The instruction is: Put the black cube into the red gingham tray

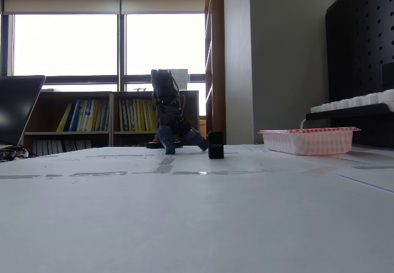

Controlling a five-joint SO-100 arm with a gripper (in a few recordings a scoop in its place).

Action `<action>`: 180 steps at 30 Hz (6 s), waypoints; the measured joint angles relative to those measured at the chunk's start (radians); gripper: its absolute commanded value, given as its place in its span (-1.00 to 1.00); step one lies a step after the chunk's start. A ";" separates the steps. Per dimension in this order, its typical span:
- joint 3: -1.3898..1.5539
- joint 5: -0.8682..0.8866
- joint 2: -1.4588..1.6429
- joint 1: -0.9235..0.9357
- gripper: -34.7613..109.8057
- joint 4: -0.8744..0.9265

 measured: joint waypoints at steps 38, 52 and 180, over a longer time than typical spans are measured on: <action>0.614 -0.069 0.979 -0.041 0.15 -0.716; 0.735 -0.069 1.086 -0.067 0.15 -0.769; 2.878 -0.479 1.488 -0.666 -0.03 1.624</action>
